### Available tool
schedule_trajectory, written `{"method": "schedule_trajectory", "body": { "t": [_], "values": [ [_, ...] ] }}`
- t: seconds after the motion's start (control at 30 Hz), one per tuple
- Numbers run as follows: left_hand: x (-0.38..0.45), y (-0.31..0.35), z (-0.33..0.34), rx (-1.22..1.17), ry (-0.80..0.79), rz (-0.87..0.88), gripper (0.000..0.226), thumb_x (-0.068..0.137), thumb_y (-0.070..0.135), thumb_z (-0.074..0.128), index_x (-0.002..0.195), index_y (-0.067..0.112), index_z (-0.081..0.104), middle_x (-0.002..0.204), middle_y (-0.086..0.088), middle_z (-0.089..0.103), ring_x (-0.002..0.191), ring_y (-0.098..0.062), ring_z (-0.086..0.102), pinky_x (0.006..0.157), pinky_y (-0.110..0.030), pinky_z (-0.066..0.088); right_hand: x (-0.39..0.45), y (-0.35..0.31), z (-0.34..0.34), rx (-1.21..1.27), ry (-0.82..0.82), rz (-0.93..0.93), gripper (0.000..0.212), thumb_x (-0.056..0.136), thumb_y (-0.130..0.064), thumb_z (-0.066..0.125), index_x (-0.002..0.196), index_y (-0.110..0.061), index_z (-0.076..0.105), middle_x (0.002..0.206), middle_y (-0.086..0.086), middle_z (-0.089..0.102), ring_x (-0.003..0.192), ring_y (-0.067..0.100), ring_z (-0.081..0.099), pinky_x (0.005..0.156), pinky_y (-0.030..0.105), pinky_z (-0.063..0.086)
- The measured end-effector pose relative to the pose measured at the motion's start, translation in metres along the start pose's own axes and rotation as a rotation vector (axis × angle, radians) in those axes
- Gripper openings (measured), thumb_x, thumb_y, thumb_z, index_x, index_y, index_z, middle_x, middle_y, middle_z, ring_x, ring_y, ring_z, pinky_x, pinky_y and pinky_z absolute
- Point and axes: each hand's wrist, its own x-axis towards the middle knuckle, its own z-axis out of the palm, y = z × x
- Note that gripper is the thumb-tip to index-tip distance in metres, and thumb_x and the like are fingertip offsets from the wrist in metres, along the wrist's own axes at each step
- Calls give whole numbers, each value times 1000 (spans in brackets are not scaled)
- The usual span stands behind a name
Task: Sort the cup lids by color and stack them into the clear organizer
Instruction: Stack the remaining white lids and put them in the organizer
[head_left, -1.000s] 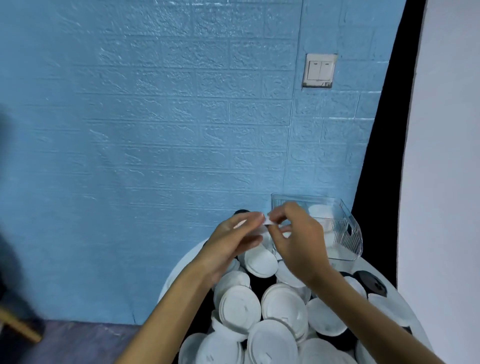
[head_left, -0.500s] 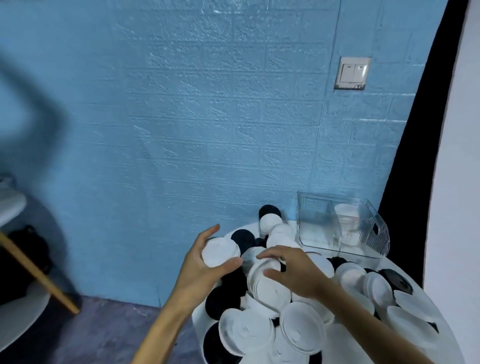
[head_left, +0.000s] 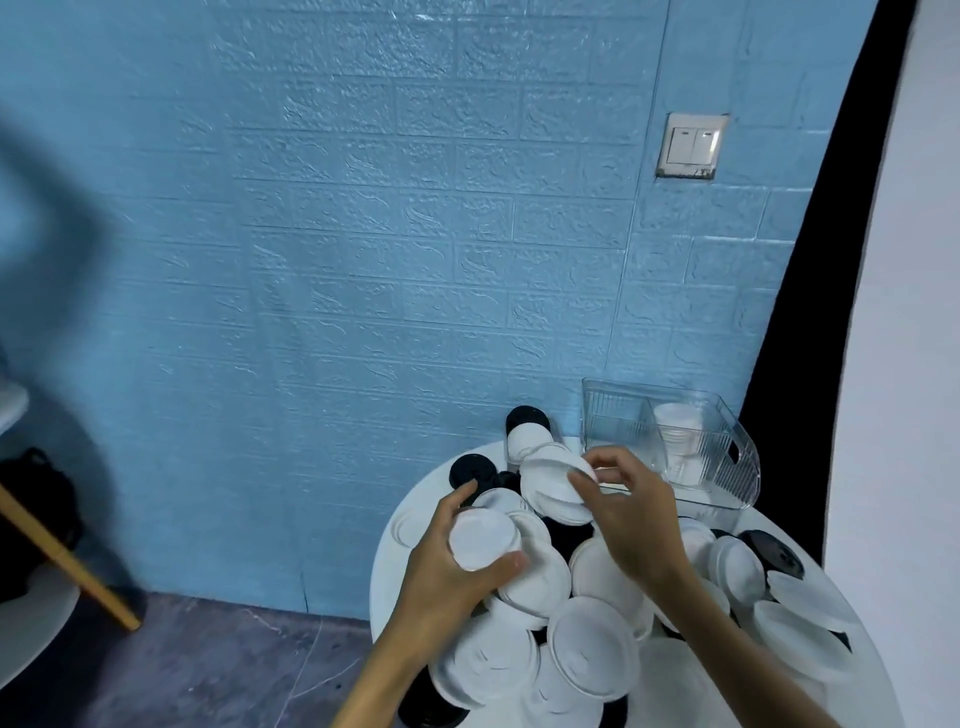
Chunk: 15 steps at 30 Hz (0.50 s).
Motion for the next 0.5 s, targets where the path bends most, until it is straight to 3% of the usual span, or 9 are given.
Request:
{"method": "schedule_trajectory", "body": {
  "t": [0.1, 0.17, 0.23, 0.3, 0.4, 0.5],
  "values": [
    [-3, 8, 9, -4, -28, 16, 87, 57, 53, 91, 130, 63, 44, 122, 27, 63, 114, 8, 58, 95, -21, 49, -27, -15, 4, -78, -107, -253, 32, 83, 0, 76, 95, -28, 67, 99, -19, 70, 95, 1, 68, 77, 18, 55],
    [-7, 12, 14, -31, -36, 36, 96, 56, 49, 93, 135, 59, 40, 122, 19, 63, 109, 4, 62, 92, -19, 51, -43, -18, 6, -120, -163, -361, 39, 78, 6, 69, 97, -28, 68, 105, -19, 70, 103, -1, 66, 85, 20, 54],
    [-11, 14, 14, -17, -39, 68, 102, 60, 34, 97, 139, 51, 35, 116, 11, 67, 102, 2, 66, 83, -14, 51, -50, -17, 4, -67, -244, -355, 31, 85, 1, 65, 101, -26, 70, 112, -20, 70, 110, 1, 65, 90, 26, 54],
    [-13, 12, 12, 21, -38, 92, 102, 60, 35, 97, 138, 52, 35, 110, 9, 70, 100, -2, 68, 80, -15, 52, -51, -18, -2, 12, -405, -292, 23, 90, -14, 67, 110, -25, 72, 121, -18, 68, 118, 6, 63, 97, 31, 54],
    [-17, 9, 5, 83, -35, 100, 104, 48, 47, 95, 133, 59, 38, 111, 13, 72, 102, -4, 68, 87, -28, 55, -52, -19, -7, 30, -586, -260, 41, 87, -25, 77, 127, -25, 68, 133, -17, 63, 130, 6, 56, 106, 31, 49],
    [-22, 10, 2, 101, -36, 119, 106, 43, 42, 95, 132, 60, 40, 111, 17, 71, 103, -5, 68, 91, -34, 56, -55, -20, -9, 25, -580, -206, 48, 85, -29, 75, 132, -26, 65, 139, -21, 60, 134, 1, 51, 111, 33, 45]
  ]
}}
